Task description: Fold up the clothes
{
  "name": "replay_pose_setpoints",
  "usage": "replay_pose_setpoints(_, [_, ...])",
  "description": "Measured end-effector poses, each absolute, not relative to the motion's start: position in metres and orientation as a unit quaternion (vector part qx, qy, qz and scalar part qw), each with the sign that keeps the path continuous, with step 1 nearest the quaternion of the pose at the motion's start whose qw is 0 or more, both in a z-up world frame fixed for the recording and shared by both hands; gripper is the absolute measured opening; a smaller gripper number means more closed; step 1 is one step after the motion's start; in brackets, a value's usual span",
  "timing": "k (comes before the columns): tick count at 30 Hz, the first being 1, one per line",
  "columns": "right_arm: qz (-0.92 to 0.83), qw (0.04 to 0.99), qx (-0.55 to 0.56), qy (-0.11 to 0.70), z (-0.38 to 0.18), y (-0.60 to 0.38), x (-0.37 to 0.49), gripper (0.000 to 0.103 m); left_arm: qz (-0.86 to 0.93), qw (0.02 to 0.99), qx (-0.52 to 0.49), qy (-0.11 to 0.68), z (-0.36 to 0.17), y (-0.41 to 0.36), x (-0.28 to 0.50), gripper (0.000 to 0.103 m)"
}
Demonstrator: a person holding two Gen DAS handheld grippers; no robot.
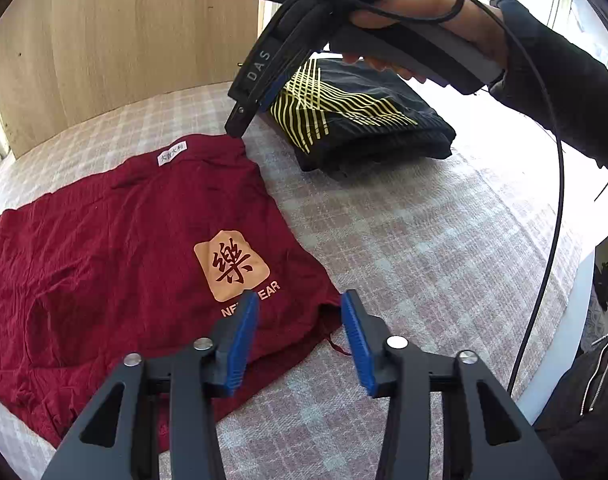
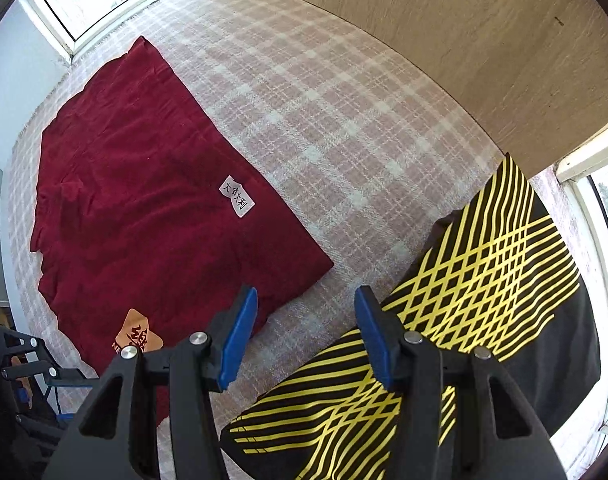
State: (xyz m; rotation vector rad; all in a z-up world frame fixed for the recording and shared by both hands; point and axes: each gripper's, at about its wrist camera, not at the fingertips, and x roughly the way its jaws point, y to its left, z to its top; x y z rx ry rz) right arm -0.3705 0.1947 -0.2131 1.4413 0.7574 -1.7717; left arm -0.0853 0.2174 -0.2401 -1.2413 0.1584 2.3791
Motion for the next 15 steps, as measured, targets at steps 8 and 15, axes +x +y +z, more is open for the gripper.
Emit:
replay_pose_setpoints(8, [-0.686,0.36,0.551,0.311,-0.214,0.191,-0.362,0.05,0.844,0.217,-0.463,0.16,-0.258,0.257,-0.083,0.045])
replay_pose_setpoints(15, [-0.684,0.36,0.544,0.328,-0.218,0.189,-0.357,0.05,0.835,0.208,-0.478,0.177,-0.268,0.268,-0.089,0.019])
